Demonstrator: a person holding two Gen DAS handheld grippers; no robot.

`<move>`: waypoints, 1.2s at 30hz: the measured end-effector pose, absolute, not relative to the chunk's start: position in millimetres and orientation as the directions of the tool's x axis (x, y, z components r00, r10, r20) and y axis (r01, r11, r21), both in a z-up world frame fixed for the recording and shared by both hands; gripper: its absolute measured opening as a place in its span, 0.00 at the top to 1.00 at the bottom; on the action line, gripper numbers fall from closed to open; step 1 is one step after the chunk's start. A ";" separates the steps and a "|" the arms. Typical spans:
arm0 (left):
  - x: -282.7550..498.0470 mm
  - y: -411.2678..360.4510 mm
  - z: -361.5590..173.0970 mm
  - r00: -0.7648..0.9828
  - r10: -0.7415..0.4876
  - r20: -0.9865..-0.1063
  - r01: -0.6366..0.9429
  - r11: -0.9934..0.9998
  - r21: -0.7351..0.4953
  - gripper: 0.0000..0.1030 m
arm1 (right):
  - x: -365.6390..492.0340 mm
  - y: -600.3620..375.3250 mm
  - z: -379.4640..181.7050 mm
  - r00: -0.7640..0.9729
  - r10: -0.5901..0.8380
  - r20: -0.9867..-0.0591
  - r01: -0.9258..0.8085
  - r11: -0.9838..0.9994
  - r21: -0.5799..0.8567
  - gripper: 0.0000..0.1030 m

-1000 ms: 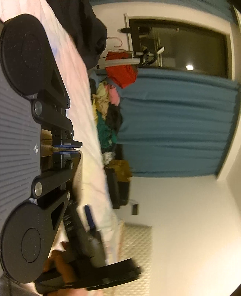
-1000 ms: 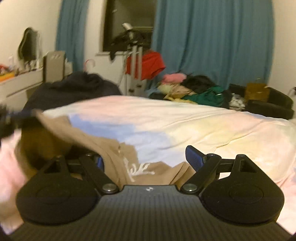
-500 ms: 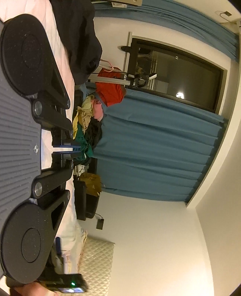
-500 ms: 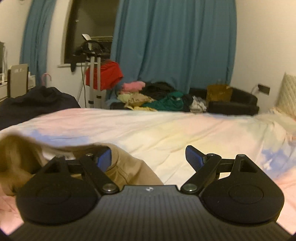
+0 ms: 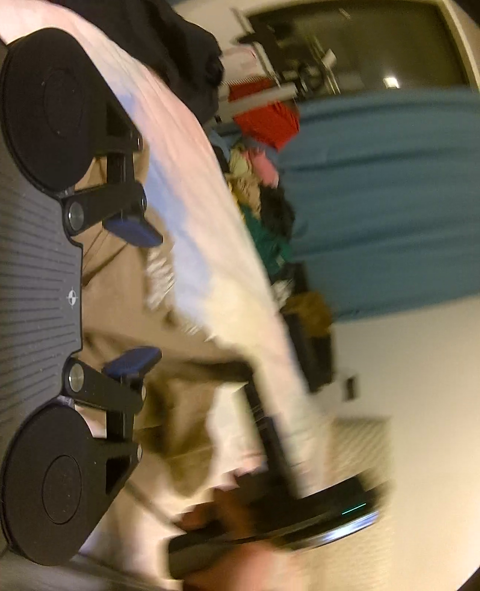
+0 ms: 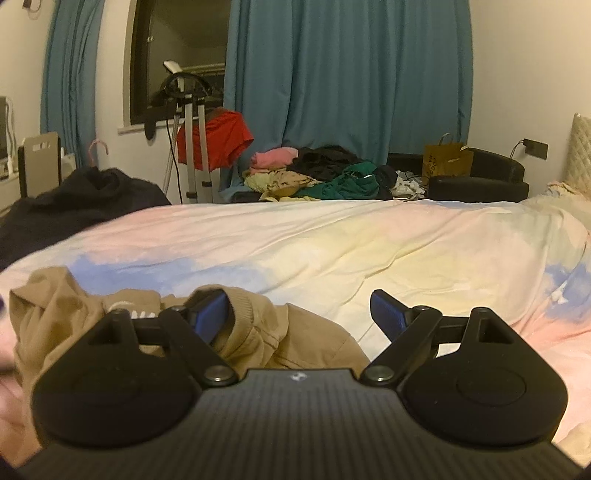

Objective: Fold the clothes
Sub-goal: 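Grasp the beige shirt cuff with the left gripper and spread it across the bed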

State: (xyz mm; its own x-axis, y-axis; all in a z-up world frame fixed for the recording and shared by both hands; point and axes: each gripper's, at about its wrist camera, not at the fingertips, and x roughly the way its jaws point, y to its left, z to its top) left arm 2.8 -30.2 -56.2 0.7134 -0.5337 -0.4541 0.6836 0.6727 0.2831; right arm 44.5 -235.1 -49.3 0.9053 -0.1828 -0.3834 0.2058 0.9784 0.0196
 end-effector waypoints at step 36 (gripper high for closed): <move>15.6 -2.4 -32.1 0.989 -0.027 -0.146 0.071 0.949 0.308 0.27 | 53.3 -181.3 -87.6 0.888 0.164 -0.429 -0.150 0.987 0.065 0.17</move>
State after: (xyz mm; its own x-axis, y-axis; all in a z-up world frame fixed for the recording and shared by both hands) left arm 15.6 -2.4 -32.1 0.9888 -0.0270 -0.1465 0.0714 0.9488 0.3076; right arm 53.3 -181.3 -87.6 0.8884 0.1635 -0.4290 -0.1502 0.9865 0.0650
